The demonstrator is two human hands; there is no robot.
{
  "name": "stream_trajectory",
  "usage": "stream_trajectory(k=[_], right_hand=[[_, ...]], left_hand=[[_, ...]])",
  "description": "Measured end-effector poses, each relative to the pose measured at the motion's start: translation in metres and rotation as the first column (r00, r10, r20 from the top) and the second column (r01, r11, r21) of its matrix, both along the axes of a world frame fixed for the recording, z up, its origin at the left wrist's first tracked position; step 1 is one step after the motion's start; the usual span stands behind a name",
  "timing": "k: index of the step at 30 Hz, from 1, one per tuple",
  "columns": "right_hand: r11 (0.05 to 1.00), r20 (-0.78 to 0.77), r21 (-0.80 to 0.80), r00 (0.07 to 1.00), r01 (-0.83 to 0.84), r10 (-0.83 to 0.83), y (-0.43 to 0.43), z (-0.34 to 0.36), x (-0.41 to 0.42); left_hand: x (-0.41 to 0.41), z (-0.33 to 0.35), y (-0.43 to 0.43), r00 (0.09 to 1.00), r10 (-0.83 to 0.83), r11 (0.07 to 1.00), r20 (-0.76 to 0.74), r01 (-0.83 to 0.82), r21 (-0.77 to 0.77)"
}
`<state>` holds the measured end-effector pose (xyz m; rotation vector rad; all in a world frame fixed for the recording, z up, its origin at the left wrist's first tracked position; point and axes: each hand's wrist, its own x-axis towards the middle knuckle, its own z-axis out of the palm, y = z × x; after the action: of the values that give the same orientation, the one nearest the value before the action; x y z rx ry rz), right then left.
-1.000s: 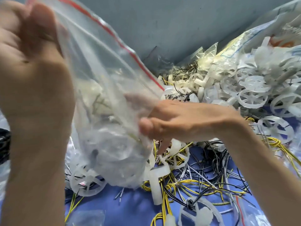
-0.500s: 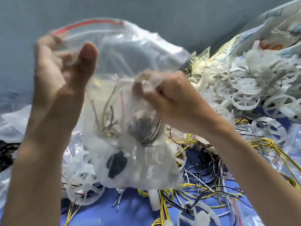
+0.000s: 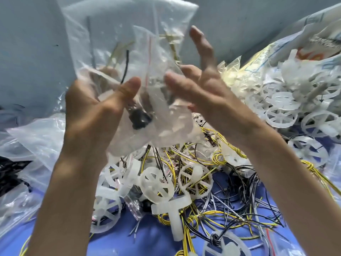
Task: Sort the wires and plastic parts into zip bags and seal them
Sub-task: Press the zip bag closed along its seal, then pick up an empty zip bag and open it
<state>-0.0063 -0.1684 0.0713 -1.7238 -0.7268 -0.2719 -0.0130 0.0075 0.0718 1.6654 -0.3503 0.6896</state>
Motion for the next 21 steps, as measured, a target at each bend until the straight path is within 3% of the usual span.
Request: stream_trajectory(k=[3,6,9,12,15,18,21], right_hand=[[0.946,0.15,-0.321,0.989,0.047,0.002,0.003,-0.006,-0.002],[0.93,0.188,-0.363,0.982,0.059,0.011,0.0,-0.002,-0.004],[0.952,0.22,-0.296,0.975,0.076,-0.01,-0.008,0.004,-0.006],[0.941,0.345,-0.252,0.93,0.225,-0.13,-0.022,0.009,-0.002],[0.9,0.406,-0.161,0.859,0.404,-0.313,-0.04,0.012,0.007],[0.857,0.294,0.055,0.812,0.512,-0.504,-0.064,0.012,0.02],[0.819,0.075,0.261,0.835,0.51,-0.544,-0.102,0.008,0.038]], left_hand=[[0.002,-0.001,0.0,0.996,0.078,0.986,-0.051,-0.084,-0.145],[-0.001,0.0,-0.005,0.993,0.079,0.985,-0.085,-0.09,-0.144],[-0.001,0.001,-0.005,0.994,-0.01,0.994,-0.106,-0.002,-0.109],[0.002,0.003,0.003,0.969,-0.199,0.98,-0.144,0.201,-0.002],[0.007,0.003,0.016,0.962,-0.209,0.977,-0.175,0.212,0.003],[0.017,-0.001,0.03,0.976,-0.105,0.994,-0.193,0.107,0.0],[0.029,-0.013,0.039,0.976,0.053,0.995,-0.212,-0.033,0.094]])
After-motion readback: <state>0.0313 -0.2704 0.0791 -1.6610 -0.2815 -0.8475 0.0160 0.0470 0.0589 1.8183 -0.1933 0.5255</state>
